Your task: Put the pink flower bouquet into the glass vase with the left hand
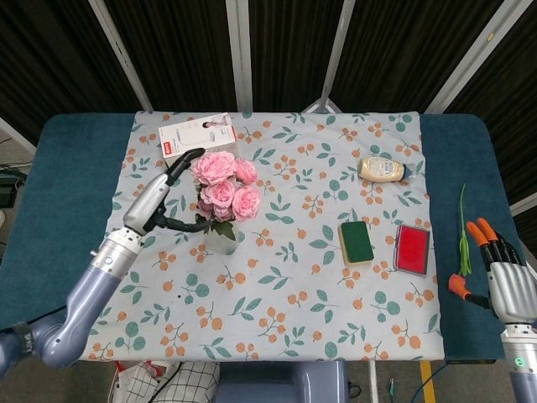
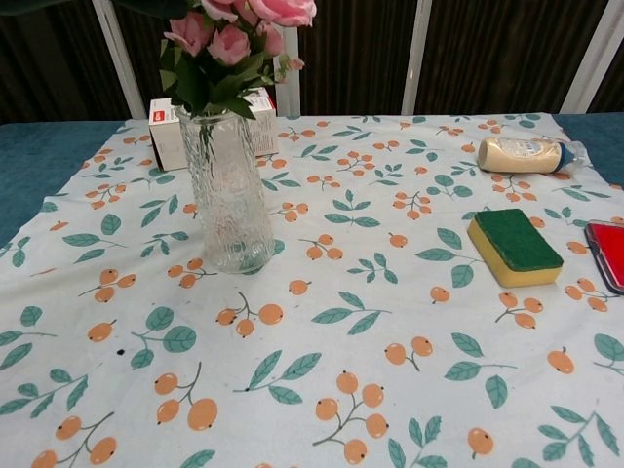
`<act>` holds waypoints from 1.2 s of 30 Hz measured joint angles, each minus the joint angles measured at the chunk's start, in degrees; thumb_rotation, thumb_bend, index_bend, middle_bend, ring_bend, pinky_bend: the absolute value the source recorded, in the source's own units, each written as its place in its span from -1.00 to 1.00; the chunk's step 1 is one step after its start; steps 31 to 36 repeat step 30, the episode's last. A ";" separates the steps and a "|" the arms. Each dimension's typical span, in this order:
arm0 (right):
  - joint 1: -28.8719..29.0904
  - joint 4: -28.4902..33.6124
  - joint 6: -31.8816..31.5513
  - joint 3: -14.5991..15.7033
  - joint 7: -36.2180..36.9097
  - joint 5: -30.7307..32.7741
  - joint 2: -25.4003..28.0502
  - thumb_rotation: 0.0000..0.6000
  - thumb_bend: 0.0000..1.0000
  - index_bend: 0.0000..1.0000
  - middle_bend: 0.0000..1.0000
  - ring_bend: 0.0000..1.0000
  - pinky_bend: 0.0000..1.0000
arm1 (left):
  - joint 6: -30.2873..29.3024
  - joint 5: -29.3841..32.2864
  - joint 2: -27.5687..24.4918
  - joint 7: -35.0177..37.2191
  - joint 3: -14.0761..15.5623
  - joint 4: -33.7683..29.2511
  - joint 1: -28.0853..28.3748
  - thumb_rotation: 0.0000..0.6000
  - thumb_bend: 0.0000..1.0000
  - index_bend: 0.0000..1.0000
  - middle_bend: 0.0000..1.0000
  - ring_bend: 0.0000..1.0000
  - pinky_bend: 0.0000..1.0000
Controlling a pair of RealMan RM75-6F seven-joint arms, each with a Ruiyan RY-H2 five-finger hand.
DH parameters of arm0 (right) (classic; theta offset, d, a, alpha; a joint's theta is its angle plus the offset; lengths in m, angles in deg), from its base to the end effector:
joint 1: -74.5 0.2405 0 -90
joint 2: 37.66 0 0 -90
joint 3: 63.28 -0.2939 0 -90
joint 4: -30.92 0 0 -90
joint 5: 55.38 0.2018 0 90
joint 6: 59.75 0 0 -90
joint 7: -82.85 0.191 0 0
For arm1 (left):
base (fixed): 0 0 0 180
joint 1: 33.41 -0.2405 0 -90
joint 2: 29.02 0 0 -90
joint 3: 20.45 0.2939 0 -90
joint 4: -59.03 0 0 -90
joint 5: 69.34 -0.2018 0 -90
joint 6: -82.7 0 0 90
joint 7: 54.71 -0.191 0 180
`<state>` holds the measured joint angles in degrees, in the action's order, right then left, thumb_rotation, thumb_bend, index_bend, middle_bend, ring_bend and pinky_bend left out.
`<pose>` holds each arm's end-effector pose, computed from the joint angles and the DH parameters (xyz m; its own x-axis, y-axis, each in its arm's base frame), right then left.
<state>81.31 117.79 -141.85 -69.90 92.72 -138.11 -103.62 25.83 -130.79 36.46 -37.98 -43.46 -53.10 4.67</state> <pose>-0.3565 -0.2566 0.1894 0.2795 0.0350 0.9595 -0.9601 0.0199 0.2790 -0.0995 0.3974 0.1323 -0.2930 0.3315 0.8968 0.8880 -0.2532 0.3838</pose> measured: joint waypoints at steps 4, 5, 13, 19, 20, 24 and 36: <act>0.01 0.24 -0.01 0.33 -0.27 -0.53 -0.04 1.00 -0.40 -0.79 -0.93 -0.86 -0.73 | -3.24 -2.76 -7.17 -5.21 3.15 -2.86 -4.77 1.00 -0.74 -1.00 -0.98 -1.00 -0.95; 0.01 0.35 -0.05 0.42 -0.44 -0.69 -0.08 1.00 -0.40 -0.79 -0.93 -0.86 -0.73 | -4.85 -4.21 -9.15 -6.88 4.26 -3.63 -6.68 1.00 -0.73 -0.99 -0.93 -1.00 -0.93; -0.06 1.03 -0.75 0.75 -1.44 -1.62 -0.27 1.00 -0.40 -0.79 -0.93 -0.86 -0.73 | -19.90 -20.49 -14.46 -7.52 12.95 -3.97 -21.79 1.00 -0.66 -0.79 -0.74 -1.00 -0.85; -0.05 1.16 -1.04 1.65 -0.70 -3.70 0.57 1.00 -0.40 -0.79 -0.93 -0.86 -0.73 | -30.88 -24.01 -9.07 -15.58 18.79 7.11 -30.91 1.00 -0.66 -0.80 -0.73 -1.00 -0.85; -0.05 1.16 -1.13 1.77 -0.99 -3.93 0.67 1.00 -0.40 -0.79 -0.93 -0.86 -0.73 | -31.67 -23.96 -7.34 -16.65 19.35 9.58 -31.70 1.00 -0.66 -0.80 -0.73 -1.00 -0.85; -0.05 1.17 -1.74 2.01 -3.13 -4.85 0.85 1.00 -0.40 -0.79 -0.93 -0.86 -0.73 | -33.02 -23.76 -2.29 -20.86 20.64 13.74 -33.38 1.00 -0.66 -0.80 -0.73 -1.00 -0.86; -0.05 0.83 -2.89 2.18 -3.84 -6.03 0.56 1.00 -0.40 -0.79 -0.93 -0.86 -0.73 | -32.94 -24.51 0.72 -21.58 21.16 15.85 -33.67 1.00 -0.66 -0.81 -0.76 -1.00 -0.86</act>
